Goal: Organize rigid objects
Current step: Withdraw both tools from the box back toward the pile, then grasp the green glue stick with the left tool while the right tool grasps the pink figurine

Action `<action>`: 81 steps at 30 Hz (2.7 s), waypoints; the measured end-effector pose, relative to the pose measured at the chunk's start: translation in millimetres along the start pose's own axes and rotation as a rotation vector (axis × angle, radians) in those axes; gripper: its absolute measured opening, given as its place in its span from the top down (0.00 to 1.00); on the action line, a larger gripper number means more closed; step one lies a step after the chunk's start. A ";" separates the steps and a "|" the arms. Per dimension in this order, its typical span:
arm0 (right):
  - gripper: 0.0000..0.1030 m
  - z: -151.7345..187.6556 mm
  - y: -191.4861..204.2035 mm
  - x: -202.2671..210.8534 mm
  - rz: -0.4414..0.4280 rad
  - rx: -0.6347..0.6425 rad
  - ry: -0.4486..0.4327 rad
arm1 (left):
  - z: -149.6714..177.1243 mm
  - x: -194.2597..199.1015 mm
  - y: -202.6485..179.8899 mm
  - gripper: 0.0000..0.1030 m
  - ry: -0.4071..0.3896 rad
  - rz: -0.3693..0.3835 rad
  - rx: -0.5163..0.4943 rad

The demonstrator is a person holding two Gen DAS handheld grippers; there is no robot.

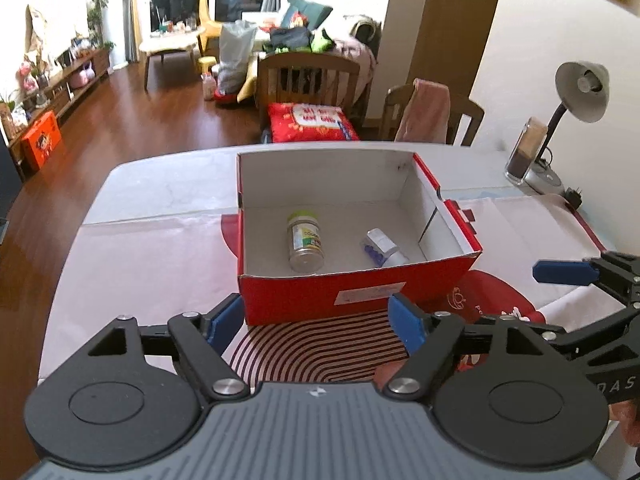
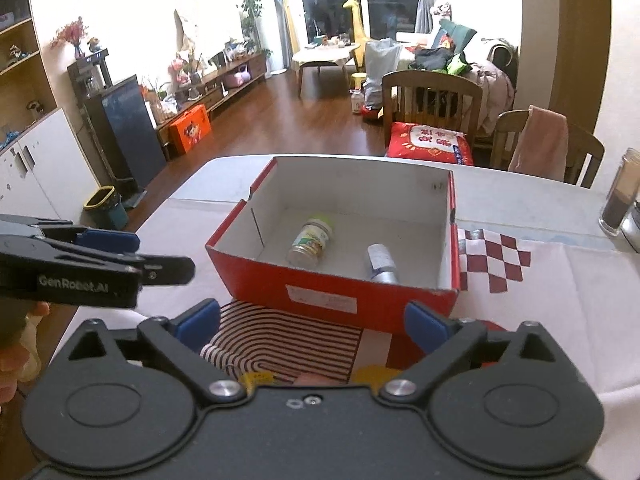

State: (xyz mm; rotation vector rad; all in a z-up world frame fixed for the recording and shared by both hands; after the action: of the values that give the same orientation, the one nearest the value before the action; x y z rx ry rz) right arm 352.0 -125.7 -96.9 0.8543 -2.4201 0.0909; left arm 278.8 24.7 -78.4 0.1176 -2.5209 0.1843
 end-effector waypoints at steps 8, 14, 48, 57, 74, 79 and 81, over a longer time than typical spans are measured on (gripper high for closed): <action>0.01 30.2 0.8 25.5 0.008 -0.029 -0.034 | 15.2 25.6 2.3 0.19 -0.061 0.049 0.004; 0.00 66.3 -5.5 27.8 0.043 -0.054 0.007 | 50.0 27.0 2.0 0.19 -0.030 0.071 0.050; 0.15 186.2 -31.4 -5.1 -0.010 0.057 0.237 | 212.8 -25.9 -59.4 0.19 0.185 0.059 -0.074; 0.22 189.6 -37.8 -16.8 -0.051 0.056 0.258 | 211.9 -29.9 -63.1 0.18 0.166 0.043 -0.054; 0.45 184.7 -32.8 -26.0 -0.084 0.122 0.219 | 208.8 -43.3 -60.9 0.13 0.117 -0.001 -0.141; 0.55 185.4 -31.4 -25.5 -0.046 0.167 0.206 | 208.5 -42.8 -61.1 0.14 0.112 0.001 -0.156; 0.57 184.7 -32.0 -24.7 -0.044 0.155 0.206 | 208.3 -42.2 -61.8 0.14 0.112 0.000 -0.165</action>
State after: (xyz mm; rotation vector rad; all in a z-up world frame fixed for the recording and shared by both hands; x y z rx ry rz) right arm 296.3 -181.9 -268.6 0.9192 -2.2221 0.3369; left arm 203.1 -67.5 -264.9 0.0394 -2.4127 -0.0175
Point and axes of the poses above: each gripper's, at about its wrist camera, not at the fingertips, and x roughly against the way its jaws point, y to its left, z to its underside, the point moved 9 cm from there along -x, roughly the way its jaws point, and after that the axes turned 11 degrees about -y, right-handed, at the moved point
